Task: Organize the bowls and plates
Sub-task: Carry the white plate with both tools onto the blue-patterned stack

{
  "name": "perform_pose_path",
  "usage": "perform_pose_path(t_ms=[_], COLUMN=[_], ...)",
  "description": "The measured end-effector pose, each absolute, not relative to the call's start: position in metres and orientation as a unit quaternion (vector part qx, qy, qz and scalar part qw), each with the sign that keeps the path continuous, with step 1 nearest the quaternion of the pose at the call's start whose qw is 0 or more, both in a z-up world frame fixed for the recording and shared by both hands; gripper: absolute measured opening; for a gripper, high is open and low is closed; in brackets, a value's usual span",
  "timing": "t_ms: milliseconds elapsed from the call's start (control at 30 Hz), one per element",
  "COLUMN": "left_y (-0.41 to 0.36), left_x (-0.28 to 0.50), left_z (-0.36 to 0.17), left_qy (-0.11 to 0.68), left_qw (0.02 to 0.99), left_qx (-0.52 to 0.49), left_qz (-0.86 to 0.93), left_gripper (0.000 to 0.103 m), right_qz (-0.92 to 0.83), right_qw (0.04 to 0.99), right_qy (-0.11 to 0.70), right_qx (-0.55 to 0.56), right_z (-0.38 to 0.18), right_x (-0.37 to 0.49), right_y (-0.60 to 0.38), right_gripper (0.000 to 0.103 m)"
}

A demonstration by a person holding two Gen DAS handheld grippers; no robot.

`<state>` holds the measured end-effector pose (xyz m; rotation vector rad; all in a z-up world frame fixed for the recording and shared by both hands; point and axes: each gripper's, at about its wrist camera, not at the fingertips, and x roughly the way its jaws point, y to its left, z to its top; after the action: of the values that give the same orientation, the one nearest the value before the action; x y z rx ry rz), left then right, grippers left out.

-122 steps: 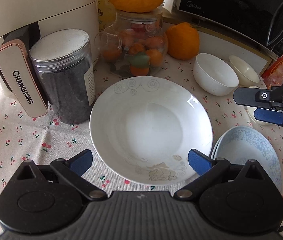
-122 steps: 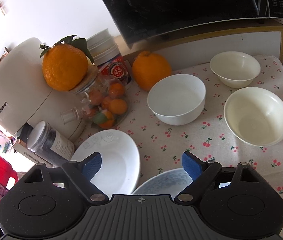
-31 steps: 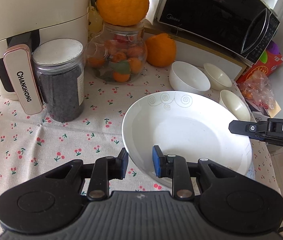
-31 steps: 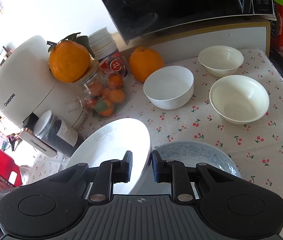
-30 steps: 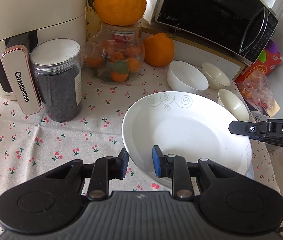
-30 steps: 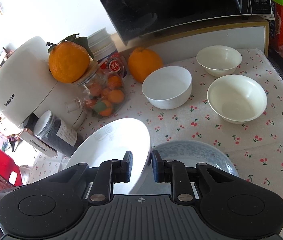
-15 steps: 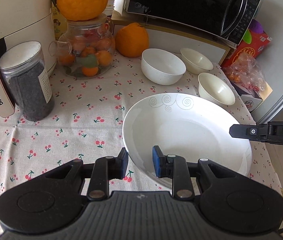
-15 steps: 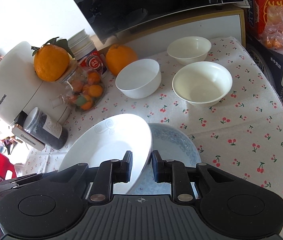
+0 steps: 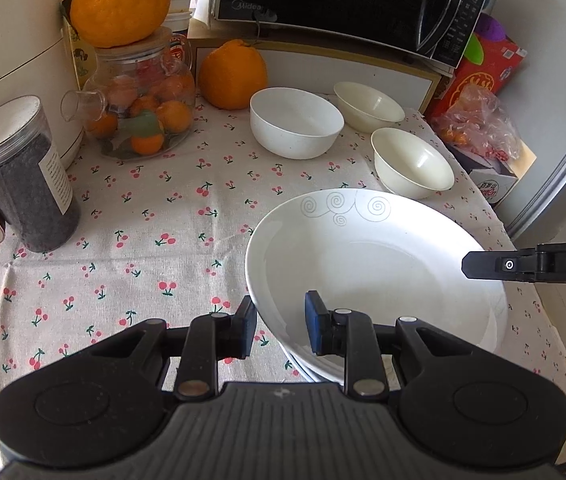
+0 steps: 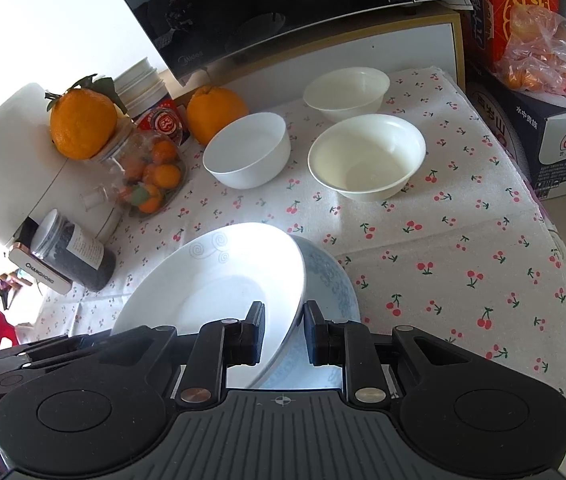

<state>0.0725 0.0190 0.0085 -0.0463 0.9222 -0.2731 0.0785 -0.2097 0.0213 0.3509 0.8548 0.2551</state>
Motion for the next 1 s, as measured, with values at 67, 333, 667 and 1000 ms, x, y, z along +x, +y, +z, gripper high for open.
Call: perform_pose_path(t_ms=[67, 333, 667, 1000], left_y=[0.015, 0.004, 0.000, -0.011], left_x=[0.072, 0.067, 0.066, 0.060], left_z=[0.007, -0.001, -0.004, -0.007], left_qy=[0.442, 0.448, 0.449, 0.439], left_qw=[0.887, 0.883, 0.883, 0.885], left_qx=[-0.011, 0.009, 0.024, 0.080], left_qz=[-0.133, -0.138, -0.136, -0.131], left_gripper=[0.023, 0.023, 0.023, 0.021], right_qz=[0.119, 0.101, 0.096, 0.085], right_qw=[0.886, 0.879, 0.881, 0.892], right_qy=[0.417, 0.435, 0.442, 0.434], right_qx=[0.167, 0.165, 0.137, 0.092], right_z=[0.018, 0.009, 0.006, 0.008], right_x=[0.078, 0.079, 0.079, 0.077], right_y=[-0.211, -0.218, -0.212, -0.204], right_gripper=[0.021, 0.021, 0.021, 0.021])
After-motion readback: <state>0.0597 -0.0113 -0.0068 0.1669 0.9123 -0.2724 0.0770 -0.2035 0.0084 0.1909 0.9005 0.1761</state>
